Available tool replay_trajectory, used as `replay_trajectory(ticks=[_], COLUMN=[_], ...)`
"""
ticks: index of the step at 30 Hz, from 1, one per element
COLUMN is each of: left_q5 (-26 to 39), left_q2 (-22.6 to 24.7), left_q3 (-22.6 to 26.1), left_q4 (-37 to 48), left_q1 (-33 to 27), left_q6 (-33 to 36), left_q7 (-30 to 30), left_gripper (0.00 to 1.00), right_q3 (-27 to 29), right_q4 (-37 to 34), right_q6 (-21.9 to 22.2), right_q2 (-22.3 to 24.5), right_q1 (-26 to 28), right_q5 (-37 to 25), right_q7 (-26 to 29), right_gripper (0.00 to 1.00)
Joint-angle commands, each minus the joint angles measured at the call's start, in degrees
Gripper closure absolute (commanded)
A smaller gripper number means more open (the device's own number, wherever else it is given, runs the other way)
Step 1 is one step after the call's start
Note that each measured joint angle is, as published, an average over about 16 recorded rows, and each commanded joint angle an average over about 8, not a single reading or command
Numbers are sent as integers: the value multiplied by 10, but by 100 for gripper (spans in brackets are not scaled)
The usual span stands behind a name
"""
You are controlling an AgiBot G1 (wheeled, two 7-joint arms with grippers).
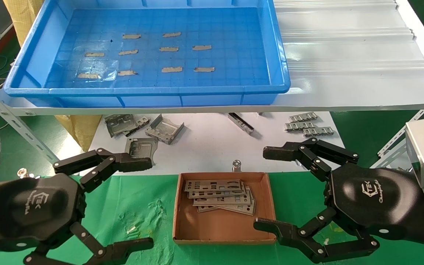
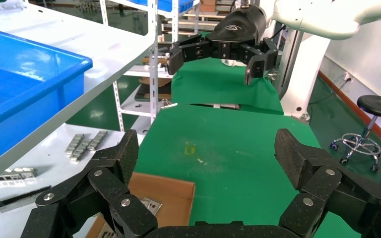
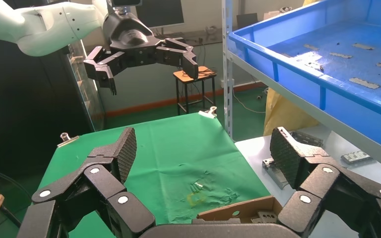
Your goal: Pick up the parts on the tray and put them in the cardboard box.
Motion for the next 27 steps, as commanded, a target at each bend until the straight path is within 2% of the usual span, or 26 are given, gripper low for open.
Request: replay_trajectory(ticks=[1, 27], left_q5=[0, 0], left_q2=[0, 0], left_q3=[0, 0], left_q4=[0, 0], left_q1=[0, 0], left_q6=[0, 0], left_q7=[0, 0], left_gripper=[0, 0], right_q3=[0, 0], right_q4=[0, 0], right_q6=[0, 0], right_q2=[0, 0], right_q1=[0, 0], right_q5=[0, 0], right_q7=[0, 0], right_gripper=[0, 0])
